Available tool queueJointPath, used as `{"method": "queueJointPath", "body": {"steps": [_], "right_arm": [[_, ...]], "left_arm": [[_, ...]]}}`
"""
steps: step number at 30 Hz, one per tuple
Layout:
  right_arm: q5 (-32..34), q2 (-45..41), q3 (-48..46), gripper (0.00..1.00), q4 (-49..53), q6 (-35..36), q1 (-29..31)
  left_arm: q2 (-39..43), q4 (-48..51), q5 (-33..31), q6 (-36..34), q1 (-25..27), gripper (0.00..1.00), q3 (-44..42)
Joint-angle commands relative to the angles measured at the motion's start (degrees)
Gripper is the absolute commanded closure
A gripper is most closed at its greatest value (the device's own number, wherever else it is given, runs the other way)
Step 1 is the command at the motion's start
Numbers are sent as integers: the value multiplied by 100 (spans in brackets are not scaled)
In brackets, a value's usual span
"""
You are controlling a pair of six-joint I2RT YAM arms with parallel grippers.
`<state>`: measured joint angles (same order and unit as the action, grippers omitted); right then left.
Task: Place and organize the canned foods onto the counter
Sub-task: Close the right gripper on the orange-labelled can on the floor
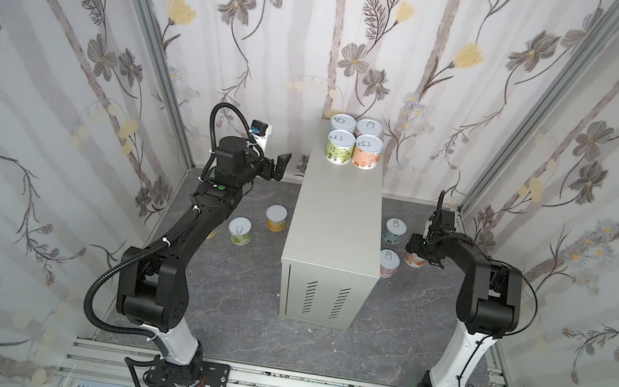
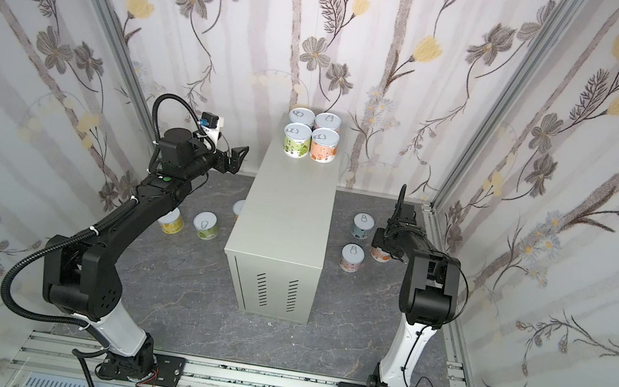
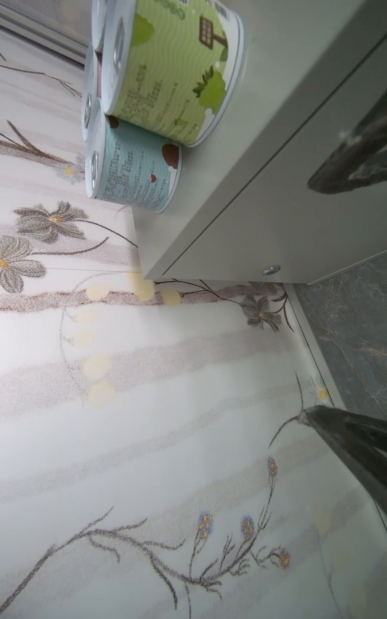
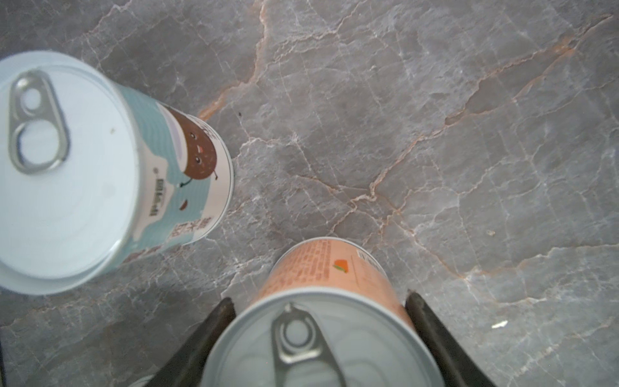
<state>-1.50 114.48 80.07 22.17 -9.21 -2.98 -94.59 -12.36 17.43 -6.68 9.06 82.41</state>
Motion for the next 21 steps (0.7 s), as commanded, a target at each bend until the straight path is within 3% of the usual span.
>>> {"method": "queueJointPath", "body": {"steps": [1,12,21], "right_arm": [[9,-101,-65,48,69,85,16],[45,-1040,-55,60,682,192,13],[-266,-2267,1061,63,2255,371,39]], "left_arm": [[-21,6,-90,-115,-18,0,57],[14,154,-70,24,-284,0,-318],[69,393,129,-224,-504,0,-629]]}}
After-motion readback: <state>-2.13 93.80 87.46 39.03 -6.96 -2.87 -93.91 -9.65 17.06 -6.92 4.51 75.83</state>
